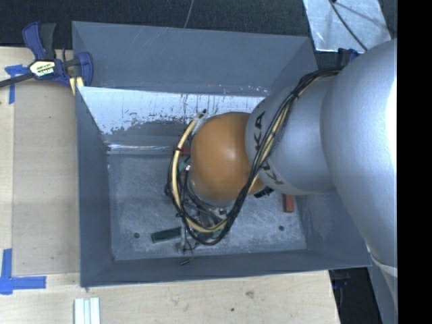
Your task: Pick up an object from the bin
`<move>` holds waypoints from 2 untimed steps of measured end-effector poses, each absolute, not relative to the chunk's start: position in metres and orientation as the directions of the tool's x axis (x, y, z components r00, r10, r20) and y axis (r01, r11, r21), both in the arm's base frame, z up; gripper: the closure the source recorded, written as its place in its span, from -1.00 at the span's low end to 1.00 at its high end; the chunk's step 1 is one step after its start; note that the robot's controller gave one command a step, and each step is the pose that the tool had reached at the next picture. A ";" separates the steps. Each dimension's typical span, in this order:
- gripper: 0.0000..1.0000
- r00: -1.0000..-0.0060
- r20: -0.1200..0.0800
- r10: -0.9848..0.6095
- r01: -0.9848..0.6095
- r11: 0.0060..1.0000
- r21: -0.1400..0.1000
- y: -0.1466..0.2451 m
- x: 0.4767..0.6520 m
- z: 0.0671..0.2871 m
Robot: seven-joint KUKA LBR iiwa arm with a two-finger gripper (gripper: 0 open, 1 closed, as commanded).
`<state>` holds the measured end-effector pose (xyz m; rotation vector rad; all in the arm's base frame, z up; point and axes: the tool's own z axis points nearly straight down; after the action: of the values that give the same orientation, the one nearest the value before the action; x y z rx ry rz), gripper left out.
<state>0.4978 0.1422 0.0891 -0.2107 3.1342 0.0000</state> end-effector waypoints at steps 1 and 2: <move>-1.00 -0.993 0.000 -0.122 -0.122 0.993 0.000 0.136 0.492 0.100; -1.00 -0.997 0.000 -0.083 -0.083 0.997 0.000 0.137 0.487 0.069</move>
Offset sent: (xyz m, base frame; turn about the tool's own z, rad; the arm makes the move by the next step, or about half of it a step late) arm -0.0110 -0.0043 -0.0191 0.0519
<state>0.4872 0.1375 0.0689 -0.1299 3.1384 0.0003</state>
